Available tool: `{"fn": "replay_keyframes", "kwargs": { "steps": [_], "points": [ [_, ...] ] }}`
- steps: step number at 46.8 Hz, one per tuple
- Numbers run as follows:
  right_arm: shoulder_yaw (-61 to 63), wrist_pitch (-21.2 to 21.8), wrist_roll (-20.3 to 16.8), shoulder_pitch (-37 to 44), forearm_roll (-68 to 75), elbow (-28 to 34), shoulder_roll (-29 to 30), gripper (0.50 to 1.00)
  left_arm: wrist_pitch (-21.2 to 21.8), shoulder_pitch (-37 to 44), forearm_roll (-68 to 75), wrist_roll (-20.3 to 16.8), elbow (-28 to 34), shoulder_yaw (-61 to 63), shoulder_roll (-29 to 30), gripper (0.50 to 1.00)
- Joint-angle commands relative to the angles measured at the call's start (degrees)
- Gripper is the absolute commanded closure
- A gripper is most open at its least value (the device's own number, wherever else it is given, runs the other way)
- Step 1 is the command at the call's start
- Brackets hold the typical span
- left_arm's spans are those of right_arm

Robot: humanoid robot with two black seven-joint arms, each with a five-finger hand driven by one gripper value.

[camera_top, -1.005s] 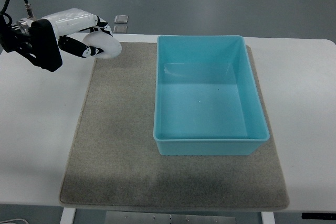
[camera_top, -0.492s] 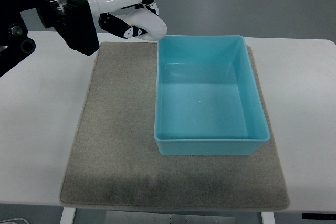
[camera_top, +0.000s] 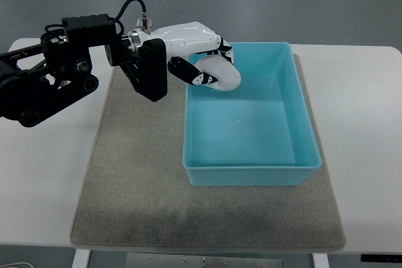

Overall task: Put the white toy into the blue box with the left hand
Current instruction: 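Lower the toy into the blue box and open the left hand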

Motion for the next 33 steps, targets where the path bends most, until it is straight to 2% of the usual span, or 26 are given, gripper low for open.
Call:
{"fn": "replay_keyframes", "kwargs": {
  "steps": [1, 12, 18, 23, 28, 32, 33],
  "points": [
    [0.00, 0.00, 0.00, -0.01, 0.00, 0.00, 0.00, 0.564, 0.16, 1.16, 0.79, 0.02, 0.15, 0.89, -0.82, 1.000],
    [0.00, 0.00, 0.00, -0.01, 0.00, 0.00, 0.00, 0.564, 4.82, 3.18, 4.57, 0.11, 2.70, 1.86, -4.33, 1.000],
    [0.00, 0.00, 0.00, -0.01, 0.00, 0.00, 0.00, 0.564, 5.35, 3.18, 4.57, 0.11, 3.14, 2.21, -4.60, 0.995],
    [0.00, 0.00, 0.00, -0.01, 0.00, 0.00, 0.00, 0.564, 5.35, 3.18, 4.40, 0.11, 3.05, 2.21, -4.95, 0.746],
    [0.00, 0.00, 0.00, -0.01, 0.00, 0.00, 0.00, 0.564, 5.35, 3.36, 3.96, 0.11, 3.14, 2.21, -5.30, 0.630],
    [0.00, 0.00, 0.00, -0.01, 0.00, 0.00, 0.00, 0.564, 5.35, 3.36, 3.43, 0.11, 3.05, 2.21, -5.30, 0.594],
    [0.00, 0.00, 0.00, -0.01, 0.00, 0.00, 0.00, 0.564, 5.35, 3.36, 3.34, 0.11, 3.05, 2.21, -5.30, 0.566]
  ]
}}
